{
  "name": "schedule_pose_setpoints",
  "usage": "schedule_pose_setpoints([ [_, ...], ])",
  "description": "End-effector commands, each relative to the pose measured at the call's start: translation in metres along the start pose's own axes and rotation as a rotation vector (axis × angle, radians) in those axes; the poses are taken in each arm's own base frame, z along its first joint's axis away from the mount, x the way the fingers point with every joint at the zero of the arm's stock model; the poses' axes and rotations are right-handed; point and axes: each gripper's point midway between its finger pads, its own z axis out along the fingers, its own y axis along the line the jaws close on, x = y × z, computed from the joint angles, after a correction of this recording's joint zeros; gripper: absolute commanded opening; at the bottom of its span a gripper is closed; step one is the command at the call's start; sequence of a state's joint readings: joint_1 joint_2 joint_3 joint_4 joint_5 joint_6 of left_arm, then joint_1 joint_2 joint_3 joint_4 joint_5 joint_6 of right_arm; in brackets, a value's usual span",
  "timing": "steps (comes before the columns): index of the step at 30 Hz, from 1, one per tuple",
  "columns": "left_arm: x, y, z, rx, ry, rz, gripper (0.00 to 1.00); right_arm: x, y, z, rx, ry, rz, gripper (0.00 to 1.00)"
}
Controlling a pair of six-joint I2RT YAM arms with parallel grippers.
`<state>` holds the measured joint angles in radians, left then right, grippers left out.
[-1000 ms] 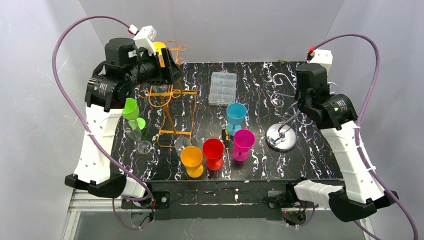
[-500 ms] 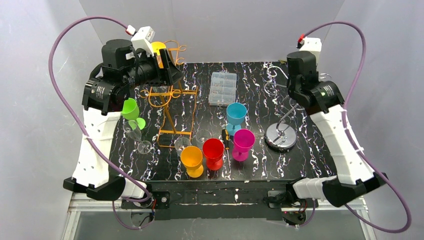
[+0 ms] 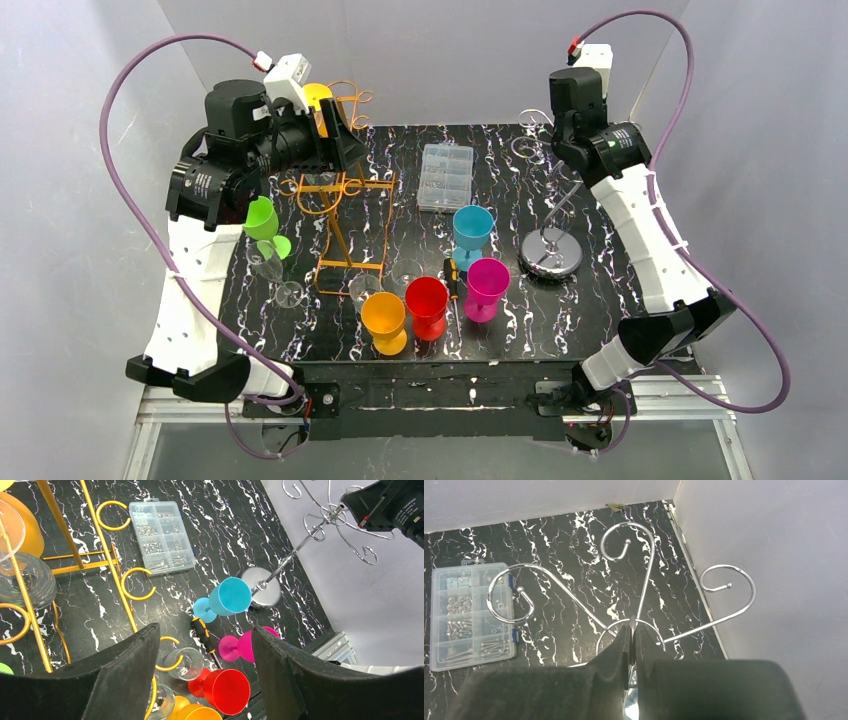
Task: Take the wine glass off the wine glass rack
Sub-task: Move the wine rack to the center of the board.
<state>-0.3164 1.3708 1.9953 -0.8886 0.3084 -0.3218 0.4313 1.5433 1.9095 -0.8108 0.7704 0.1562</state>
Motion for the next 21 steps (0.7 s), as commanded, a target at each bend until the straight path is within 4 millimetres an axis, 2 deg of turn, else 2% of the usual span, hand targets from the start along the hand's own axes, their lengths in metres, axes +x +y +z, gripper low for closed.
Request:
schedule_pose_setpoints([
  [1,-0.003,-0.010,-0.013,0.034,-0.030,0.021,0.65,-0.073,-0.022,-0.027,0.004,-0.229,0.201,0.01],
  [5,-0.002,-0.009,-0.013,0.034,-0.030,0.022,0.66,-0.077,-0.025,-0.026,0.005,-0.259,0.218,0.01],
  [11,-0.001,-0.007,-0.013,0.025,-0.034,0.023,0.66,-0.095,-0.019,-0.015,0.002,-0.301,0.233,0.01],
  [16,-0.001,-0.006,-0.013,0.020,-0.036,0.030,0.66,-0.110,-0.016,0.003,0.011,-0.326,0.247,0.01],
  [21,0.000,-0.005,-0.013,0.016,-0.035,0.034,0.67,-0.114,-0.014,0.025,0.011,-0.331,0.263,0.01],
])
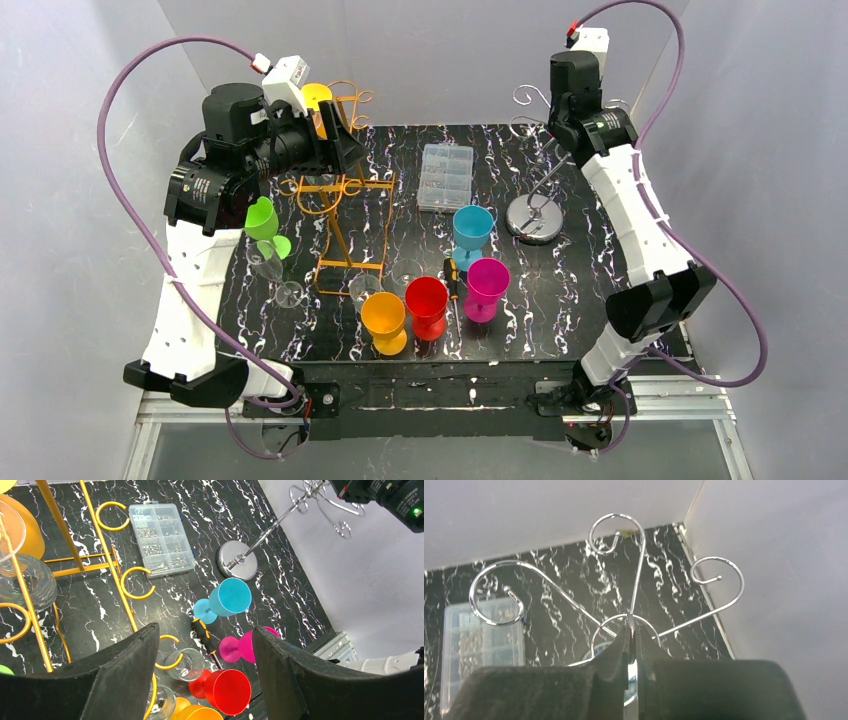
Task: Take the wine glass off the wine glass rack
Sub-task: Move the wine rack to the center of the board.
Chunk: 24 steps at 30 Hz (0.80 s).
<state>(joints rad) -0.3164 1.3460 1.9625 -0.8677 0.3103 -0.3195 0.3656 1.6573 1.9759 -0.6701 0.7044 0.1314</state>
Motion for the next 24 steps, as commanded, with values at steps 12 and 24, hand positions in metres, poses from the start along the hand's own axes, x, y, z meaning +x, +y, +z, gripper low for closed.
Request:
schedule_pose_setpoints([
  [12,-0.003,-0.002,-0.006,0.003,-0.019,0.031,0.67,-0.111,-0.016,0.004,-0.001,-0.323,0.254,0.01],
  [24,-0.001,-0.001,-0.003,0.002,-0.010,0.025,0.67,-0.088,-0.016,-0.001,-0.023,-0.272,0.262,0.01],
])
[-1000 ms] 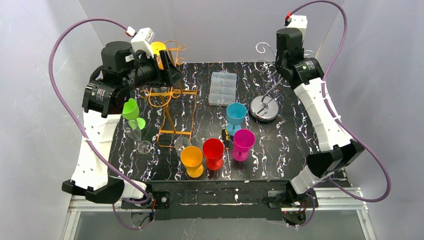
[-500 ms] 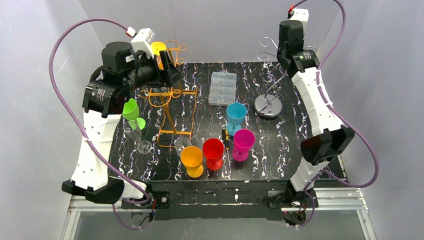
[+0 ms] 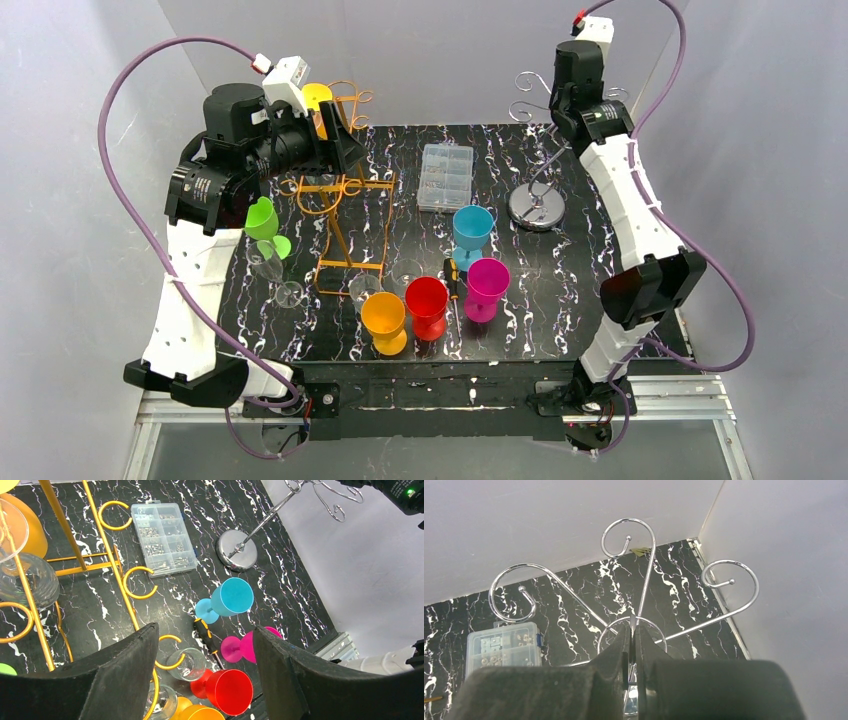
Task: Take the wine glass off the wine glass rack
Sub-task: Move the wine rack to the center of the board, then pick up the wine glass from the wine rack.
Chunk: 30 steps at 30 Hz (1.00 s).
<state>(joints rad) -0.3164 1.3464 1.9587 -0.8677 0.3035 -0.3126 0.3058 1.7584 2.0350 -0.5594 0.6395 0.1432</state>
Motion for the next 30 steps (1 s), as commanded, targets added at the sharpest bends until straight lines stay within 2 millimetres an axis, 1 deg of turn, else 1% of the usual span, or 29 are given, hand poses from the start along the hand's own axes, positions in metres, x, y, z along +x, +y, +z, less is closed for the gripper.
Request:
schedule_pose_setpoints([
  [1,-0.002,-0.003,-0.004,0.008,-0.012,0.018,0.67,-0.074,-0.021,-0.042,-0.011,-0.217,0.191,0.01],
  [3,-0.001,-0.002,-0.004,0.006,-0.009,0.016,0.68,-0.068,-0.023,-0.047,-0.020,-0.200,0.196,0.08],
  [7,0.000,-0.001,-0.004,-0.001,-0.009,0.014,0.68,-0.052,-0.027,-0.058,-0.041,-0.172,0.203,0.26],
  [10,0.001,-0.001,-0.002,-0.001,-0.005,0.008,0.69,-0.044,-0.032,-0.065,-0.040,-0.163,0.210,0.33],
  [15,-0.001,0.003,0.000,-0.020,-0.008,0.008,0.69,-0.043,-0.034,-0.073,-0.050,-0.139,0.210,0.50],
  [19,-0.008,0.009,0.004,-0.054,-0.021,0.015,0.70,-0.045,-0.035,-0.084,-0.074,-0.115,0.213,0.73],
  [21,-0.015,0.016,0.005,-0.091,-0.030,0.024,0.71,-0.045,-0.033,-0.092,-0.108,-0.104,0.215,0.82],
  [22,-0.018,0.021,0.005,-0.118,-0.034,0.028,0.71,-0.045,-0.031,-0.097,-0.133,-0.095,0.213,0.86],
  [24,-0.025,0.037,0.006,-0.167,-0.041,0.017,0.72,-0.044,-0.021,-0.104,-0.202,-0.076,0.214,0.90],
  [26,-0.034,0.054,0.005,-0.202,-0.062,-0.030,0.72,-0.040,-0.005,-0.108,-0.289,-0.033,0.212,0.92],
  [28,-0.043,0.071,0.007,-0.214,-0.081,-0.076,0.72,-0.034,0.012,-0.109,-0.366,0.019,0.205,0.98],
  [30,-0.052,0.086,0.006,-0.231,-0.098,-0.108,0.72,-0.030,0.028,-0.112,-0.438,0.056,0.206,0.98],
])
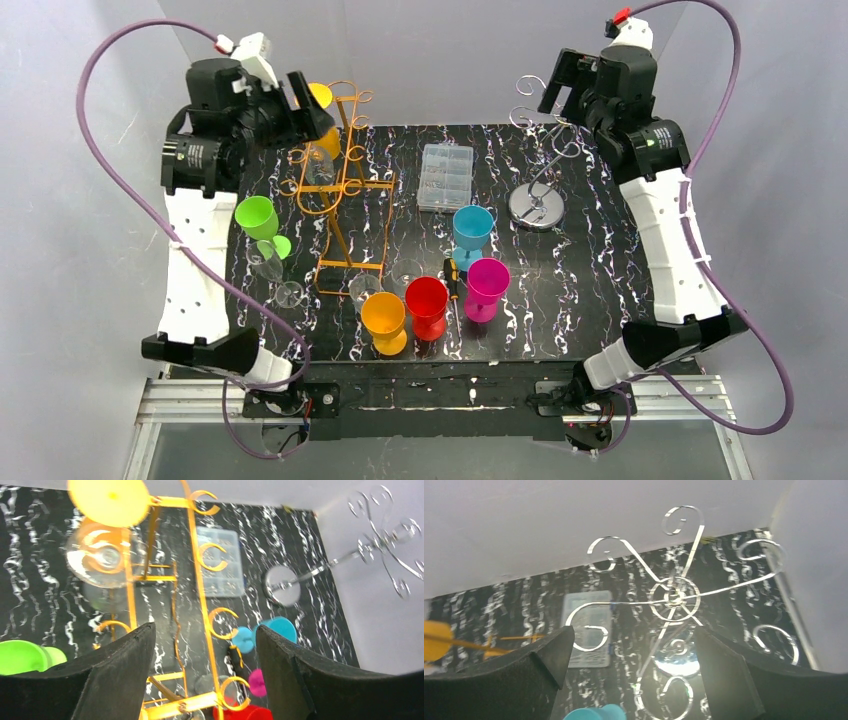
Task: Take the wine glass off the wine glass rack
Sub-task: Pick up the wine glass from the wine rack.
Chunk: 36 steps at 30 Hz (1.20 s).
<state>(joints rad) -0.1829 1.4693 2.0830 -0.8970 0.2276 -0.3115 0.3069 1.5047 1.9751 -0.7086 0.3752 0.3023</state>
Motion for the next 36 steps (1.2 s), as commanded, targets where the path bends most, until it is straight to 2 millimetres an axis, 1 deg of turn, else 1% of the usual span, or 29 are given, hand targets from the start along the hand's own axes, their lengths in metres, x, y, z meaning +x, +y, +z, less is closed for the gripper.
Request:
schedule_pose_setpoints([
  [1,-0.024,0.031,-0.001,-0.051,-0.051,-0.066,0.72,0.001,0.038,-0.008,-0.194,0.061,0.039,0.98],
  [3,-0.028,0.045,0.003,-0.063,-0.053,-0.097,0.72,0.005,0.048,-0.008,-0.229,0.073,0.044,0.99],
  [5,-0.032,0.064,0.007,-0.070,-0.053,-0.150,0.72,0.008,0.055,-0.009,-0.259,0.082,0.051,0.98],
  [8,-0.035,0.079,0.014,-0.041,-0.046,-0.218,0.71,0.013,0.064,-0.009,-0.295,0.097,0.054,0.98],
  [12,-0.033,0.102,0.024,-0.030,-0.034,-0.305,0.69,0.019,0.070,-0.007,-0.322,0.113,0.055,0.98],
  [14,-0.031,0.109,0.029,-0.011,-0.032,-0.344,0.67,0.020,0.071,-0.007,-0.326,0.115,0.057,0.98],
  [17,-0.027,0.115,0.039,0.018,-0.017,-0.389,0.65,0.021,0.070,-0.006,-0.326,0.110,0.058,0.99],
  [24,-0.021,0.120,0.058,0.080,0.005,-0.467,0.60,0.024,0.069,-0.006,-0.326,0.108,0.062,0.98],
  [29,-0.017,0.127,0.067,0.090,0.007,-0.499,0.56,0.020,0.068,-0.008,-0.324,0.093,0.065,0.99],
  [36,-0.012,0.131,0.076,0.121,0.014,-0.545,0.44,0.019,0.067,-0.009,-0.320,0.087,0.068,0.98],
])
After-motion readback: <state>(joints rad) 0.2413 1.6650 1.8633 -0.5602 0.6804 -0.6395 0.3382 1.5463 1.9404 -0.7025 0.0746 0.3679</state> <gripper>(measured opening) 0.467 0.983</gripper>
